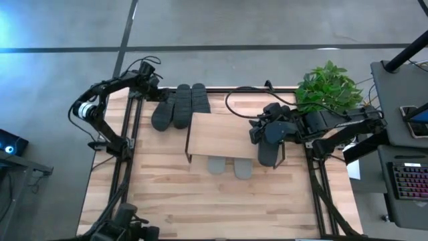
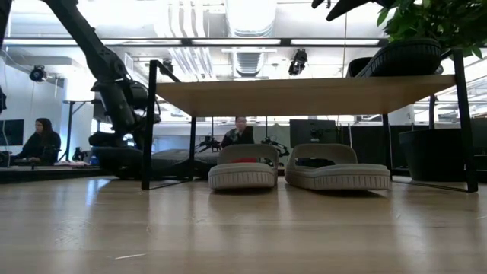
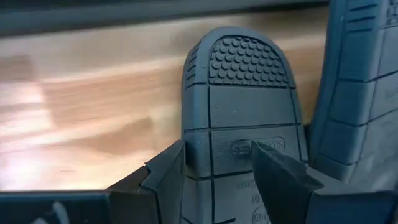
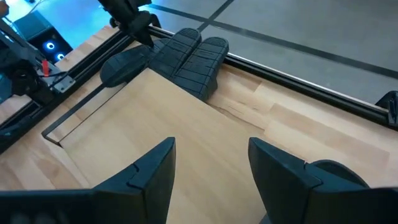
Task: Pick and place slides into the shelf
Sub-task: Put the black slipper on the shelf
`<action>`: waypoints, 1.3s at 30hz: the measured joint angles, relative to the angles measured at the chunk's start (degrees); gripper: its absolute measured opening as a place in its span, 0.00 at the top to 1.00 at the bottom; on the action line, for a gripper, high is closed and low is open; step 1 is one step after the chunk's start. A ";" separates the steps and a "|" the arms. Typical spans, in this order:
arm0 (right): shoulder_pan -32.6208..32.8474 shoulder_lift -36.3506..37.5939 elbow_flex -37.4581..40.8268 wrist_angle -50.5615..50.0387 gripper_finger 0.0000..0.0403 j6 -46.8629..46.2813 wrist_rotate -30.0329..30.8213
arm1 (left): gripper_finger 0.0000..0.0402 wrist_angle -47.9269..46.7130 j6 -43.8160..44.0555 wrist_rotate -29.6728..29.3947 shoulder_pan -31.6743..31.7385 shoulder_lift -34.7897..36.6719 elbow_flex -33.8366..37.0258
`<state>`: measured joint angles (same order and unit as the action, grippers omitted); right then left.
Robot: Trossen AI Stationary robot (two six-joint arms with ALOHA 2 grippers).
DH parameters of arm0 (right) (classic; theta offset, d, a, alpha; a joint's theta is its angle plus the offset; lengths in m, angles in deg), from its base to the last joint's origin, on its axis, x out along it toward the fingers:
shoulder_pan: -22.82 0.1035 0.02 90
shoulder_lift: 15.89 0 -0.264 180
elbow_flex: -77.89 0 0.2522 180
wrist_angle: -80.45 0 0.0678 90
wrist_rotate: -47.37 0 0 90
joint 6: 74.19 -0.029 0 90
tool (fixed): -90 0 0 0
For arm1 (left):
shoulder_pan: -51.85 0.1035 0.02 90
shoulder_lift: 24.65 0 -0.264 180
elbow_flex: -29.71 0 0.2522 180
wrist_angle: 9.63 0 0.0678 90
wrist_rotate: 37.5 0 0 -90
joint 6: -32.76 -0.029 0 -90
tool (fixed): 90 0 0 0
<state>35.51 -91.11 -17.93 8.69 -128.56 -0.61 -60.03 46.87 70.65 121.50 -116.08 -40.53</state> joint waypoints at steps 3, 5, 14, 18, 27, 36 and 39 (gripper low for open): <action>-0.15 0.00 0.00 -0.02 0.52 0.26 -0.01 | 0.59 -0.42 0.00 4.29 0.28 0.03 0.23; -0.35 0.00 0.00 -0.09 0.52 0.44 -0.02 | 0.59 -0.21 -0.99 4.62 0.51 0.20 0.39; -0.74 0.00 0.00 -0.22 0.52 1.73 0.00 | 0.59 1.11 -2.48 8.36 0.78 -1.74 3.35; -0.74 0.00 0.00 -0.24 0.52 1.97 -0.01 | 0.59 1.17 -2.52 9.00 1.18 -2.02 3.37; -1.10 0.00 0.00 -1.43 0.52 2.10 0.00 | 0.65 4.31 -3.15 15.71 1.67 -2.29 3.59; -2.62 0.00 0.00 -2.12 0.52 3.21 -0.04 | 0.98 4.52 -4.47 16.45 1.59 -2.29 3.37; -2.62 0.00 0.00 -2.14 0.52 3.62 -0.04 | 0.98 4.50 -5.65 16.30 1.59 -2.29 3.37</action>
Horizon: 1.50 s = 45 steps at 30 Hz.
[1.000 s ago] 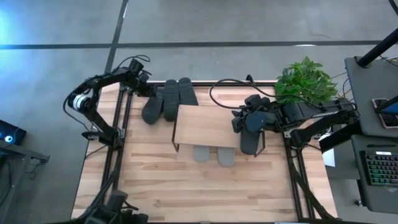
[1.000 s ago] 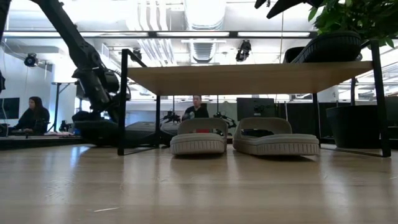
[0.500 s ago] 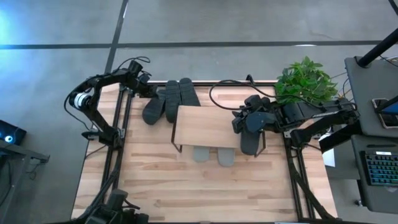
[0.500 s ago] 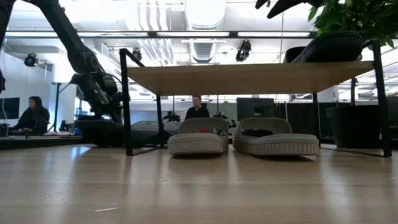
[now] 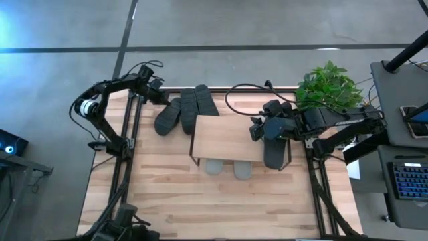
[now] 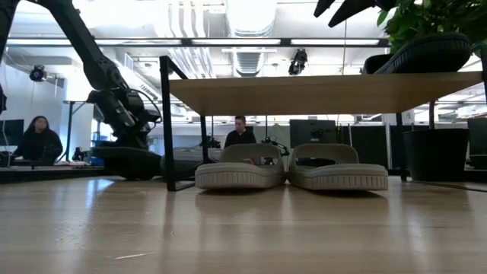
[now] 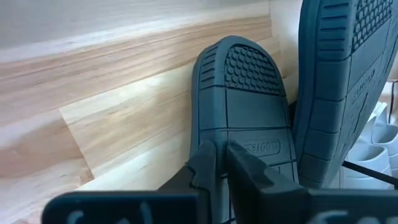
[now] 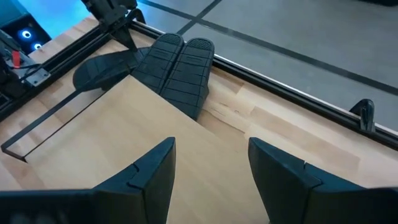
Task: Pick and place slides into the shelf
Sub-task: Put the black slipper on the shelf
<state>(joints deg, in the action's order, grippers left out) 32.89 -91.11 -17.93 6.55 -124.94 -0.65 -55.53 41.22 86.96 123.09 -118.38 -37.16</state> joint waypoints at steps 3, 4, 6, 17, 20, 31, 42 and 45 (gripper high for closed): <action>0.00 0.00 0.00 0.00 0.52 0.19 -0.17 | 0.98 -0.37 -0.08 -0.09 0.00 0.07 -0.10; 0.00 0.00 0.00 0.00 0.52 0.37 -0.18 | 0.99 -0.75 -0.10 -0.32 0.00 0.20 -0.31; 0.00 0.00 0.00 -0.02 0.52 0.76 -0.20 | 0.99 -1.99 -0.12 -1.20 -0.06 1.15 -0.92; 0.00 0.00 0.00 -0.04 0.52 3.27 -0.24 | 0.99 -12.25 -0.24 -5.94 -0.64 13.56 -8.88; 0.00 0.00 0.00 -0.04 0.52 4.32 -0.31 | 1.00 -15.20 -0.25 -8.26 -1.24 18.21 -10.73; 0.00 0.00 0.00 -0.06 0.52 7.36 -1.62 | 0.99 -28.78 -3.46 -25.80 -13.09 28.67 -8.36; 0.02 0.02 0.00 -0.90 0.52 7.96 -4.92 | 0.72 -39.36 2.24 -51.16 -48.24 37.85 -8.34; 0.02 0.02 0.00 -1.60 0.52 7.96 -4.92 | 0.66 -43.48 10.46 -55.15 -57.37 35.92 -7.58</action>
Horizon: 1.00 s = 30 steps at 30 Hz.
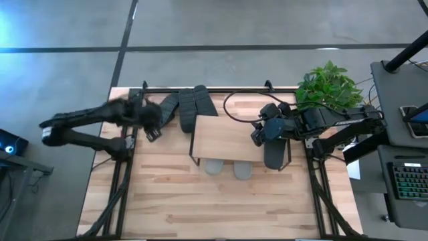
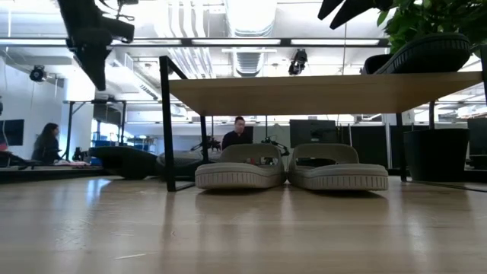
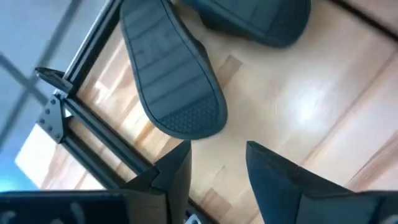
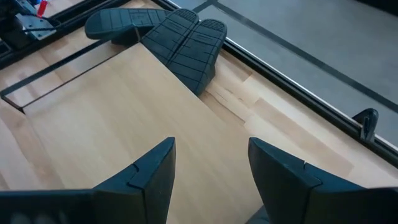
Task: Pick and place slides into the shelf
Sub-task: Put the black slipper on the shelf
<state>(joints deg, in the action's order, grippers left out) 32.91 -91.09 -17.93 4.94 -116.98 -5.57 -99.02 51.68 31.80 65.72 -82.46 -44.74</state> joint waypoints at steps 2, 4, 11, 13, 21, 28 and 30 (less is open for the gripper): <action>0.00 0.00 0.00 -0.42 0.52 0.00 0.00 | 0.64 -0.97 5.88 -4.32 -5.58 -2.44 1.17; 0.00 0.00 0.00 -1.09 0.52 0.00 0.00 | 0.63 -1.47 11.84 -7.37 -9.17 -6.17 1.72; 0.00 0.00 0.00 -2.76 0.52 1.25 -0.66 | 0.63 -6.23 18.30 -7.71 -11.71 -24.81 1.02; 0.00 0.00 0.00 -2.81 0.52 1.27 -2.45 | 0.63 -7.71 18.34 -8.07 -11.68 -29.61 1.05; 0.00 0.00 0.00 -2.79 0.52 0.73 -8.27 | 0.63 -0.98 21.22 -12.58 -12.14 -36.30 1.70; 0.00 0.02 0.00 -2.79 0.52 -0.41 -10.52 | 0.63 6.81 28.31 -15.78 -12.14 -30.96 3.74; 0.00 0.02 0.00 -2.79 0.52 -0.70 -10.56 | 0.63 6.92 32.77 -16.17 -12.09 -28.03 4.71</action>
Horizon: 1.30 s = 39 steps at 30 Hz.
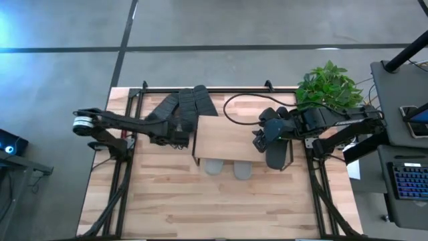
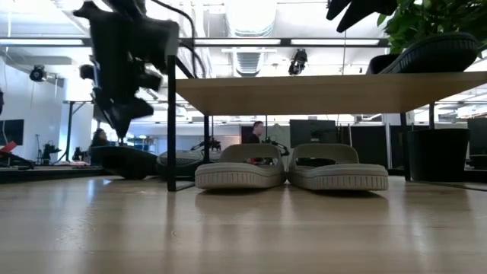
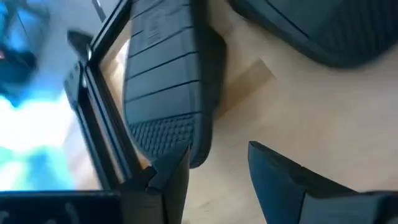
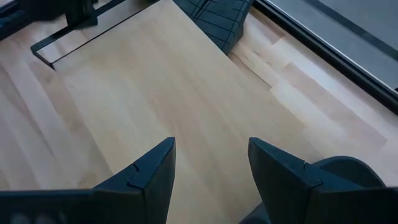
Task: Pick and place slides into the shelf
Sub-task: Put the black slipper on the shelf
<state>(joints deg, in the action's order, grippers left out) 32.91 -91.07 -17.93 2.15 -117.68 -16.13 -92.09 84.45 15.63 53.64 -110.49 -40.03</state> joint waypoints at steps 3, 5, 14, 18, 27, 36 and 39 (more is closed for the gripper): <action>-0.08 0.00 0.00 0.00 0.52 0.00 0.09 | 0.63 2.38 13.74 1.48 0.04 5.96 3.48; -0.38 0.00 0.00 0.00 0.52 0.00 0.18 | 0.63 7.70 23.18 3.41 -0.48 10.85 7.38; -3.40 0.00 0.00 0.07 0.52 2.36 0.57 | 0.63 30.39 62.06 -4.31 -9.20 25.73 22.96; -4.53 0.00 0.00 0.11 0.52 3.60 0.55 | 0.63 26.63 76.02 -9.33 -11.96 26.01 24.10; -5.18 0.00 0.00 0.07 0.52 3.72 0.68 | 0.63 28.80 76.84 -26.44 -12.35 27.13 20.41; -5.16 0.00 0.00 -0.10 0.52 3.69 1.01 | 0.63 32.69 78.47 -26.12 -12.46 28.13 20.51; -5.28 0.00 0.00 -0.26 0.52 3.69 1.02 | 0.63 32.47 78.48 -25.12 -12.48 27.83 19.81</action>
<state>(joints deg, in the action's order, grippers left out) 27.63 -91.07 -17.93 1.89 -113.98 -15.11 -59.63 162.92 -9.49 41.15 -82.66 -20.22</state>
